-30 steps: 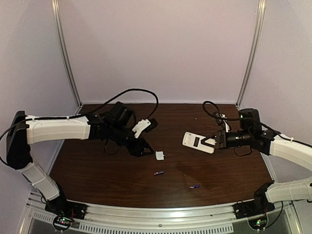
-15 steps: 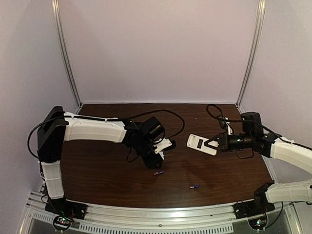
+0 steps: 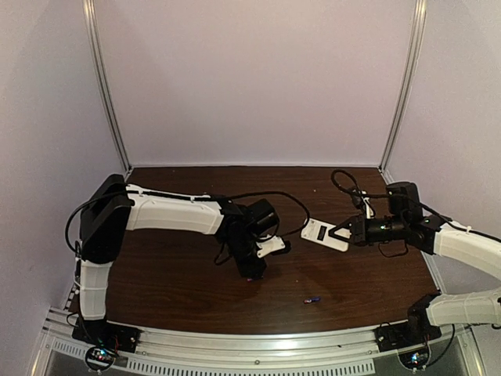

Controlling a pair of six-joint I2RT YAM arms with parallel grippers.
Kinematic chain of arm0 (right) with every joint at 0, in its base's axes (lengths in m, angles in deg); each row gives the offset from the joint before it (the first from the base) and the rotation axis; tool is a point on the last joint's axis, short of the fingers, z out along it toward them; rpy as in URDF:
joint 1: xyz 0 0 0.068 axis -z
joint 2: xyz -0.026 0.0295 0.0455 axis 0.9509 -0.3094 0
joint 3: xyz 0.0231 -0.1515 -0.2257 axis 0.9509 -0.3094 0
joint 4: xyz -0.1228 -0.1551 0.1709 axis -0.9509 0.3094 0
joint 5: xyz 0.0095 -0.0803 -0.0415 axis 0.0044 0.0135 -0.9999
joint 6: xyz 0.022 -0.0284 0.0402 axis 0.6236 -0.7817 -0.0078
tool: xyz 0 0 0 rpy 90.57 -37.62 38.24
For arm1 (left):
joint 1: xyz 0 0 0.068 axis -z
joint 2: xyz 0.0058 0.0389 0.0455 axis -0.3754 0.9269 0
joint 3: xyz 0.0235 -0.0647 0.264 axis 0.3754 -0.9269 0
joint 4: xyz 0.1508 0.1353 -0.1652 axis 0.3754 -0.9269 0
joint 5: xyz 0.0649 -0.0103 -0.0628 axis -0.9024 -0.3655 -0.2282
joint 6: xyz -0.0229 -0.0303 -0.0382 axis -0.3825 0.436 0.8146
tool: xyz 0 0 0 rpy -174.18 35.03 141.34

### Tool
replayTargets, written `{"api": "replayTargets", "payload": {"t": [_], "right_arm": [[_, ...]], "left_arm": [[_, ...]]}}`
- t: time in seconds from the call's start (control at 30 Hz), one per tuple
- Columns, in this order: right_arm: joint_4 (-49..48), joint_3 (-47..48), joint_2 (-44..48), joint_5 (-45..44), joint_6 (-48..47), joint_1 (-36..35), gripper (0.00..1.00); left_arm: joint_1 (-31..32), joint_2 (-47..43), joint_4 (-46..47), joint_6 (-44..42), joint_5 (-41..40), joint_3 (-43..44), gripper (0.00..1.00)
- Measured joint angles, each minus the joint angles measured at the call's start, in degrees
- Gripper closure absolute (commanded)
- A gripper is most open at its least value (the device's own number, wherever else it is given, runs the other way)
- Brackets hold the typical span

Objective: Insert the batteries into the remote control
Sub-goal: Pick up the battery from the center of the board, then place the battery in the battery compartment.

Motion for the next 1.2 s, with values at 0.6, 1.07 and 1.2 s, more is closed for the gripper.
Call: {"api": "replayTargets", "payload": {"t": [0.6,1.07,1.2], "right_arm": [[-5.66,-3.02,-0.87,-0.72,4.42,-0.76,1.00],[-23.54,-4.66,-5.88,-3.28,17.00,-10.64,1.00],[-26.38,-5.44,-6.29,-3.89,19.67,-12.39,1.00]], "left_arm": [[-1.16,-1.16,2.84,3.17,-0.04,-3.56,1.00],[-5.51,-27.54,40.96,20.04,0.44,-19.89,1.00],[-4.44,-25.92,43.98,22.64,-0.83,-20.50,1.00]]}}
